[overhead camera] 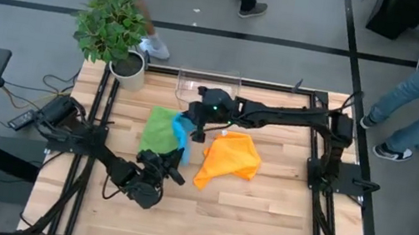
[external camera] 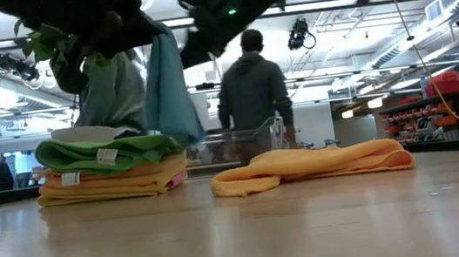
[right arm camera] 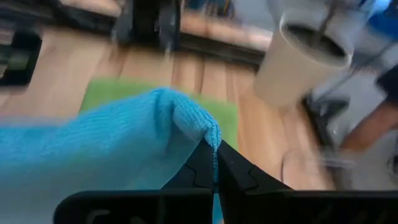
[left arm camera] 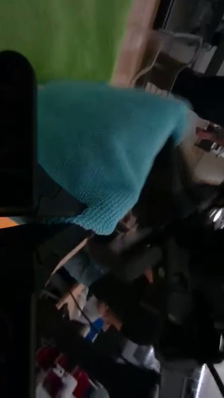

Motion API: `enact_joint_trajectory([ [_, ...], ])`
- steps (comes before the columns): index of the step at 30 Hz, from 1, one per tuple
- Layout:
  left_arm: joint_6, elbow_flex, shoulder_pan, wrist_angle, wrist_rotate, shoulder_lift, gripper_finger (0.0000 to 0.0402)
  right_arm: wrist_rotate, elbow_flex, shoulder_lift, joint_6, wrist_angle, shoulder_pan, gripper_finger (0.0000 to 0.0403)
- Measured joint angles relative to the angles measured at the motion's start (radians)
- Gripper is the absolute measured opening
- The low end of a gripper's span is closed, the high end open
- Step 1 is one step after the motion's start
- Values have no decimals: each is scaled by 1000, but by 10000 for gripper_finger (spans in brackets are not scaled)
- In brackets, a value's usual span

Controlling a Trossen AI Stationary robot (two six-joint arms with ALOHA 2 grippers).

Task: Fold microfiber towels
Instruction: Stack the folded blue microfiber cloth on top of the folded green microfiber cloth

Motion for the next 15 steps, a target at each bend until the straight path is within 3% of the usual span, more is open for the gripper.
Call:
enact_joint_trajectory([
  [8,63,-2,-5,-7,1,-24,12,-84,75,106,-106,67,-12,7],
  [15,-108,-25,-11,-182,6,-40,12,-90,160,164,-132,60,-11,7],
])
